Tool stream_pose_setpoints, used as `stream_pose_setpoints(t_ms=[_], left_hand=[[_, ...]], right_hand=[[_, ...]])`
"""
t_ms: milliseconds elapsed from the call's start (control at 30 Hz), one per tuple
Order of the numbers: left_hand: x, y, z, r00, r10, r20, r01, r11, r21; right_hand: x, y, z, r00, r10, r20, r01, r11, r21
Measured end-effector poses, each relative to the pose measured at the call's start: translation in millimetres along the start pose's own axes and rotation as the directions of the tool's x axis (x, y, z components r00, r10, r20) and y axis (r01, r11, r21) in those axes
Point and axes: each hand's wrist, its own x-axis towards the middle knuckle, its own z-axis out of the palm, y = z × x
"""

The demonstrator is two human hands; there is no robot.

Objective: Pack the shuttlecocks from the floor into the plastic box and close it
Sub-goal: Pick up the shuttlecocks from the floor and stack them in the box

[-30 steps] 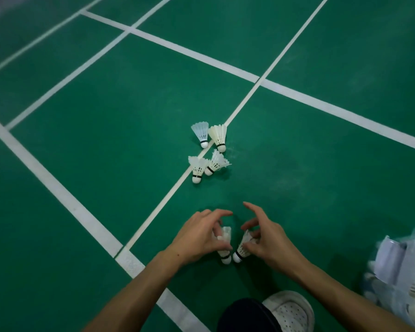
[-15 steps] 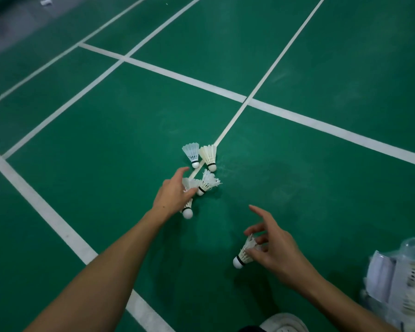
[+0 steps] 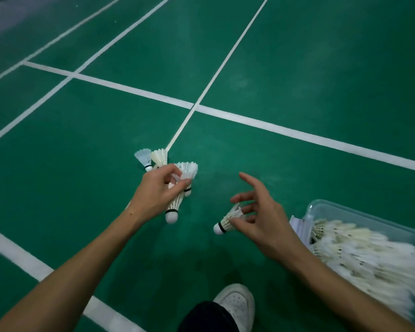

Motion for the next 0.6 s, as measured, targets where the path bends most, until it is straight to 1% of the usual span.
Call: stream_pose_setpoints(t_ms=[67,200,300,367,433,600], left_hand=[[-1.1,44.8,18.1,0.996,0.081,0.043,-0.077,0.994,-0.071],[-3.9,120.7,66.4,0.967,0.221,0.128,-0.202,0.968,-0.149],[-12.7,162.9,97.6,0.908,0.361,0.211,-0.322,0.926,-0.195],[-20.4,180.9,117.4,0.874,0.414,0.255,-0.367,0.906,-0.212],[-29.3,194.5,138.0,0.865,0.431,0.257,-0.382,0.897,-0.221],[-47.9,210.3,182.2,0.875,0.399,0.276,-0.336,0.909,-0.248]], right_hand=[[-17.0,-4.0,-28.2,0.996,-0.005,-0.087,0.006,1.000,0.012],[-58.3,-1.0,-88.0,0.968,0.015,-0.249,-0.008,1.000,0.028],[-84.2,9.2,-126.6,0.929,0.057,-0.366,-0.048,0.998,0.035],[-100.7,16.1,-146.1,0.901,0.088,-0.425,-0.068,0.996,0.062],[-117.8,21.2,-163.2,0.873,0.105,-0.476,-0.065,0.993,0.099],[-153.6,47.7,-198.5,0.811,0.160,-0.563,-0.086,0.984,0.156]])
